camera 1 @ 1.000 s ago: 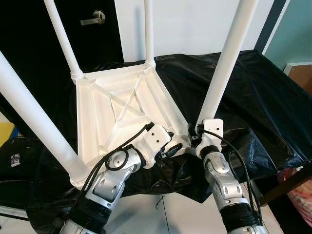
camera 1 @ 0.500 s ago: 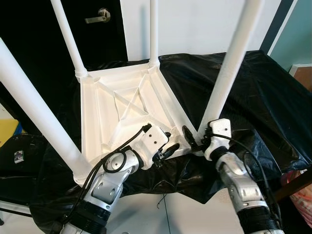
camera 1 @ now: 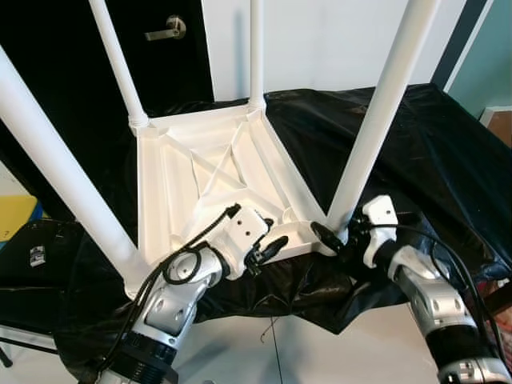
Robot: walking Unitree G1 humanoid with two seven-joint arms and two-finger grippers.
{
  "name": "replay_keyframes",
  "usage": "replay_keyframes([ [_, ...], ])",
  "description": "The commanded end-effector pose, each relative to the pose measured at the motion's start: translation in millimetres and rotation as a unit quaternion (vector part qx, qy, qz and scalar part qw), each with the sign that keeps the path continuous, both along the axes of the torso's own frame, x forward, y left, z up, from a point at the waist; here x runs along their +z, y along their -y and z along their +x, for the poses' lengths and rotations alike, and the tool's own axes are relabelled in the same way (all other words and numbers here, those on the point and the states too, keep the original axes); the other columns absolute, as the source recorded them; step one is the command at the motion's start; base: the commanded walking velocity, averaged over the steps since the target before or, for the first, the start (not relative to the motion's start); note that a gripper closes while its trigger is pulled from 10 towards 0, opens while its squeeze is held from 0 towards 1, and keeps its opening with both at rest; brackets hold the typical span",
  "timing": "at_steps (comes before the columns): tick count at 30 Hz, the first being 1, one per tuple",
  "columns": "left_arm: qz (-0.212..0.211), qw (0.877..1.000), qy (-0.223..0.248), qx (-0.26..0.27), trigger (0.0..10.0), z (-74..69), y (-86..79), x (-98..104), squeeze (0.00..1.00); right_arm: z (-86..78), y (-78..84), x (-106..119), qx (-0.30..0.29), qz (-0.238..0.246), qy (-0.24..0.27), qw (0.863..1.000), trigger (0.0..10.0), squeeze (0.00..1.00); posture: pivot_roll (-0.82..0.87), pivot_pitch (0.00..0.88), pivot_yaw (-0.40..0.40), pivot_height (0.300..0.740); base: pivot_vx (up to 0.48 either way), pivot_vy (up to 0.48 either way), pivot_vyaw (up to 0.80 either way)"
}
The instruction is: Building children table
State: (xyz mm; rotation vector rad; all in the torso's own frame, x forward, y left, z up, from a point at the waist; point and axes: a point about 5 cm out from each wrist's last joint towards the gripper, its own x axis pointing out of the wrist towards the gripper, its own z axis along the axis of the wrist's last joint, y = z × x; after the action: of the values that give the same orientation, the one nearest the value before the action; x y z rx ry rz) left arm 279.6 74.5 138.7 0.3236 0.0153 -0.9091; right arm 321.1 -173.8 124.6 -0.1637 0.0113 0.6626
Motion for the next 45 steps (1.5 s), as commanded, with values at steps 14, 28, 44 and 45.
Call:
replay_keyframes([
  [14, 0.020, 1.000, -0.002, -0.004, 10.0, 3.3, -11.0, 5.7, 0.00, 11.1, -15.4, -10.0, 0.047, -0.012, -0.014, 0.999, 0.0, 0.00, 0.04, 0.008, 0.015, 0.740, 0.000, 0.000, 0.00],
  [28, 0.017, 1.000, -0.008, 0.000, 10.0, 1.9, -10.7, 5.2, 0.00, -4.8, -12.6, -23.8, -0.036, 0.023, -0.017, 0.999, 10.0, 0.00, 0.01, 0.099, 0.009, 0.740, 0.000, 0.000, 0.00],
  [44, -0.007, 1.000, -0.016, -0.011, 10.0, 1.8, 6.5, 6.4, 0.00, -21.4, -67.8, -30.1, -0.334, 0.093, -0.045, 0.937, 10.0, 0.00, -0.02, 0.134, 0.007, 0.740, 0.000, 0.000, 0.00],
  [45, -0.007, 1.000, -0.014, -0.011, 10.0, 2.4, 6.7, 6.7, 0.00, -22.4, -73.1, -30.2, -0.332, 0.099, -0.051, 0.937, 10.0, 0.00, -0.02, 0.130, 0.003, 0.740, 0.000, 0.000, 0.00],
])
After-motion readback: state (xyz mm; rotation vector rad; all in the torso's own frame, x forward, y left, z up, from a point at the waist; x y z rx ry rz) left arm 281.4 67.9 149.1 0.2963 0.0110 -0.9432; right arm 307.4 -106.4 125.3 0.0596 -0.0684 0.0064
